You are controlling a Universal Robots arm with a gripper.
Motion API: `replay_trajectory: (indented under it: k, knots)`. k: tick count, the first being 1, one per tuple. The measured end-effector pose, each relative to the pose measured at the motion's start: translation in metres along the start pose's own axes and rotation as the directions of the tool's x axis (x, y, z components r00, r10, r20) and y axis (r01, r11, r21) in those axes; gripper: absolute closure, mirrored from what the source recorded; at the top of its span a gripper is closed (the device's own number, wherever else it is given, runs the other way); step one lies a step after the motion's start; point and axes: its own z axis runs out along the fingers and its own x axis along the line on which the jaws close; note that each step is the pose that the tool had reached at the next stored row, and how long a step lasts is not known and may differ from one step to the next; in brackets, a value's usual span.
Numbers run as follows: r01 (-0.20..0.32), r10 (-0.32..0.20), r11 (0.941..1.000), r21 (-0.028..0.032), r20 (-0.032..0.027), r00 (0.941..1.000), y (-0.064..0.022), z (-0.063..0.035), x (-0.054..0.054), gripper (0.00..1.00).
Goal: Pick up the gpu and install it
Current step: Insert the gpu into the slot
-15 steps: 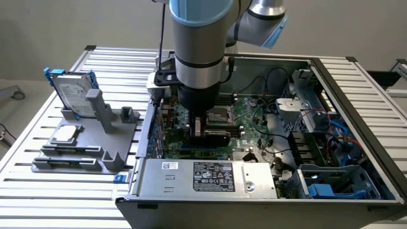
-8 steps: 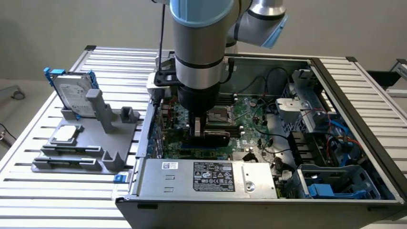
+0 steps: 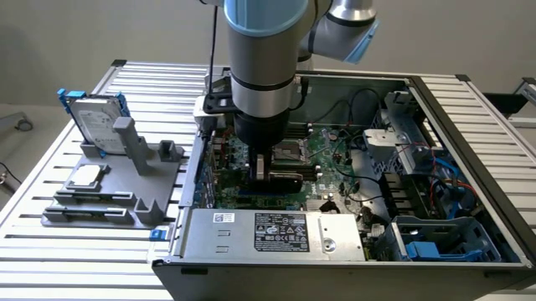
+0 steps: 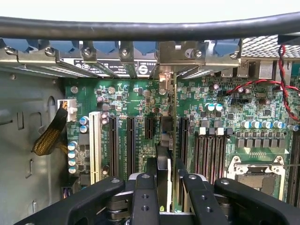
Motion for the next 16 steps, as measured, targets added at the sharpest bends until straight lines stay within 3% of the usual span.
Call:
replay_trajectory:
  k: [3, 16]
  knots:
    - [0.000, 0.000, 1.0000, 0.0000, -0.0001, 1.0000, -0.0001, -0.0020, 0.000, 0.59]
    - [0.000, 0.000, 1.0000, -0.0004, -0.0002, 1.0000, -0.0069, -0.0351, -0.002, 0.59]
